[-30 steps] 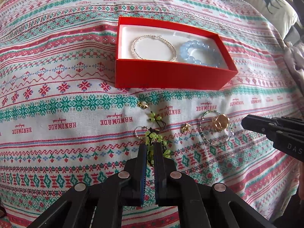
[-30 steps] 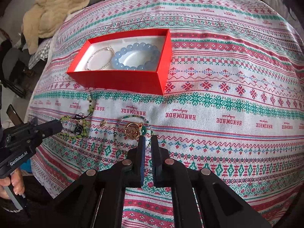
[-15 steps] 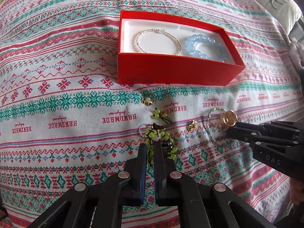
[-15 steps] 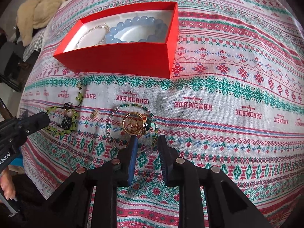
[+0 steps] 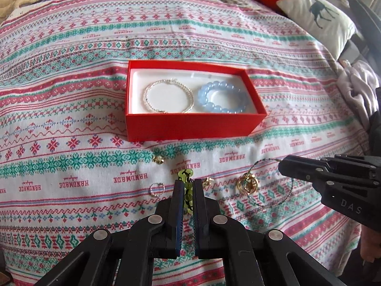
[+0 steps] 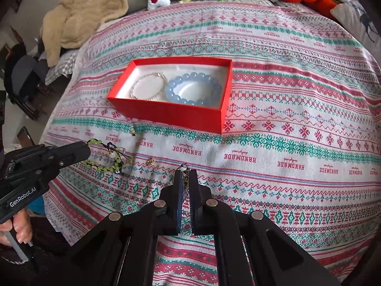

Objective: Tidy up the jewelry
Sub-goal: 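Lower the green-bead bracelet into the box with left gripper while right lowers bangle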

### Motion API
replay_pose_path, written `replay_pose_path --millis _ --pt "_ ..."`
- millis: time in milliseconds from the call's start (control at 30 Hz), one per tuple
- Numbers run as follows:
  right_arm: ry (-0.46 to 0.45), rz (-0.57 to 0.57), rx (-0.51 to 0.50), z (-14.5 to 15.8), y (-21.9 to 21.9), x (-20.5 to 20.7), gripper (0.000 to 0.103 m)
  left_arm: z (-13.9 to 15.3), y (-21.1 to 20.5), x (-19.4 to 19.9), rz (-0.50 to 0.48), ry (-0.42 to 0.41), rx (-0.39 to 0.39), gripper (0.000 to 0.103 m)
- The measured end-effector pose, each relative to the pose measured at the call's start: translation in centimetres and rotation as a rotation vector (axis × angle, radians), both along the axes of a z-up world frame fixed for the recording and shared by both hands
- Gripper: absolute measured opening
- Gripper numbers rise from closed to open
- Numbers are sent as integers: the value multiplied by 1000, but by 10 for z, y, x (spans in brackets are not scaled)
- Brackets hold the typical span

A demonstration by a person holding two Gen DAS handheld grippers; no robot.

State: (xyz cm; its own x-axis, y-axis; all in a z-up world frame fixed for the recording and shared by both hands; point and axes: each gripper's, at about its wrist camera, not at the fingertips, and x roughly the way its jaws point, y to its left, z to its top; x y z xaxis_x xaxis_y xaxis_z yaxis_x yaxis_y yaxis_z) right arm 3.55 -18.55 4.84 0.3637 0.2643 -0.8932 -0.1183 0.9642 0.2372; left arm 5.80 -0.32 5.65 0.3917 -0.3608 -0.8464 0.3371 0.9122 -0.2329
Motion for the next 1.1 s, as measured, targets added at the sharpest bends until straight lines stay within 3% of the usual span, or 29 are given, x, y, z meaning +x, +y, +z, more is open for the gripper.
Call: replay_pose_path --millis 333,767,933,1100 --pt "-61 -41 59 28 -13 7 5 23 -16 8 -1 -93 18 1" --pt "-122 -102 91 44 -24 30 5 43 -41 43 20 -163 -92 1" --pt "-139 -128 101 43 -31 40 5 32 -45 64 41 -158 -118 1" --pt "-136 -140 106 38 -35 52 5 7 -41 83 90 -140 -35 1"
